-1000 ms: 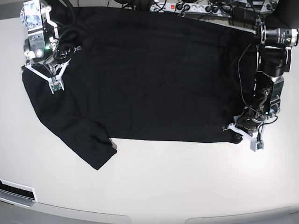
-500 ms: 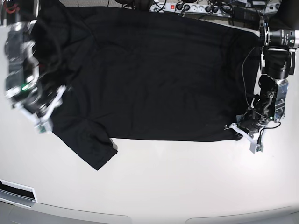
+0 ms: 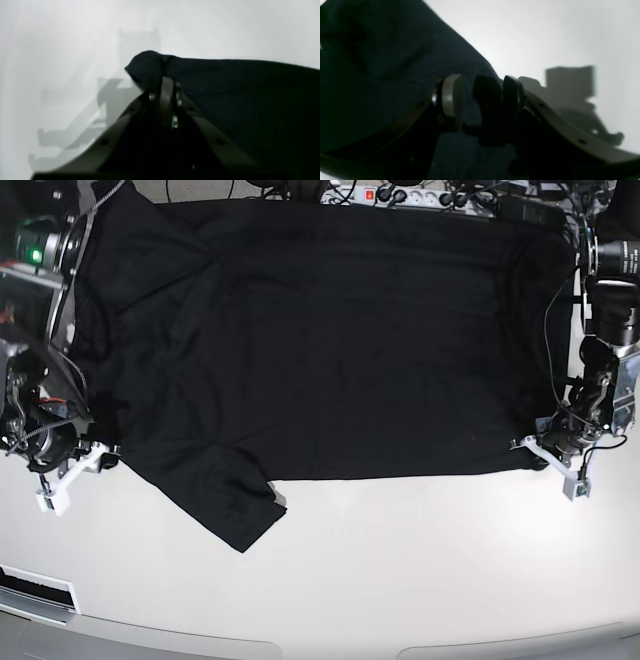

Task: Layout the t-shirt on the table in an organized manner, then fold the t-shirt properly
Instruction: 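Grasp the corners of the shirt's opposite edge with both grippers, then lift the grasped edge and fold it over toward the arms with both grippers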

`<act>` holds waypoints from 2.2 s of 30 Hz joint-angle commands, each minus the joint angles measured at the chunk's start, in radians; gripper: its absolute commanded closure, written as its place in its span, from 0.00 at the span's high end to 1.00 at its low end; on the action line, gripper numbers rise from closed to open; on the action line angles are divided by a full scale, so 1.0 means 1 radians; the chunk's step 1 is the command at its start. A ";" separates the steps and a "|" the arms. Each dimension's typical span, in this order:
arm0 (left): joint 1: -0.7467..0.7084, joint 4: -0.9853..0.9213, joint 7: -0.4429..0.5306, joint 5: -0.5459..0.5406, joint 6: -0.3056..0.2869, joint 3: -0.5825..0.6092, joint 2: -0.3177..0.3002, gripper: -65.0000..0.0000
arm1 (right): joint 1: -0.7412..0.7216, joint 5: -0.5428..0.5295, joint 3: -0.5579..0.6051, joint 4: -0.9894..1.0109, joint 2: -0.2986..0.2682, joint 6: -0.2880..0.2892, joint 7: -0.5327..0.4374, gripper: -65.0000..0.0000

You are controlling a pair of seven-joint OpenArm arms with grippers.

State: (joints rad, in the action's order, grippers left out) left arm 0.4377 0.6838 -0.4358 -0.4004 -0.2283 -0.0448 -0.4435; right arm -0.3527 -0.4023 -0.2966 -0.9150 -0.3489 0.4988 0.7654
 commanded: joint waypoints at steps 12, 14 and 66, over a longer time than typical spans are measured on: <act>0.017 0.011 -0.011 -0.031 -0.049 -0.001 -0.010 0.00 | -0.073 0.081 -0.003 0.120 0.009 -0.096 -0.105 0.45; 0.017 0.011 -0.018 -0.030 -0.049 -0.001 -0.009 0.00 | -0.059 0.085 -0.003 0.120 0.021 -0.099 -0.122 0.45; 0.076 0.040 -0.245 -0.497 -0.470 -0.002 -0.197 0.00 | 0.311 -0.117 -0.004 -0.593 -0.121 0.160 0.054 0.00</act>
State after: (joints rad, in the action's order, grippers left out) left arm 0.4892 0.7074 -0.6994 -0.8764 -0.6895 -0.0402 -0.6182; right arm -0.0204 -0.5114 -0.2913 -1.4899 -0.4431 0.6613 0.8360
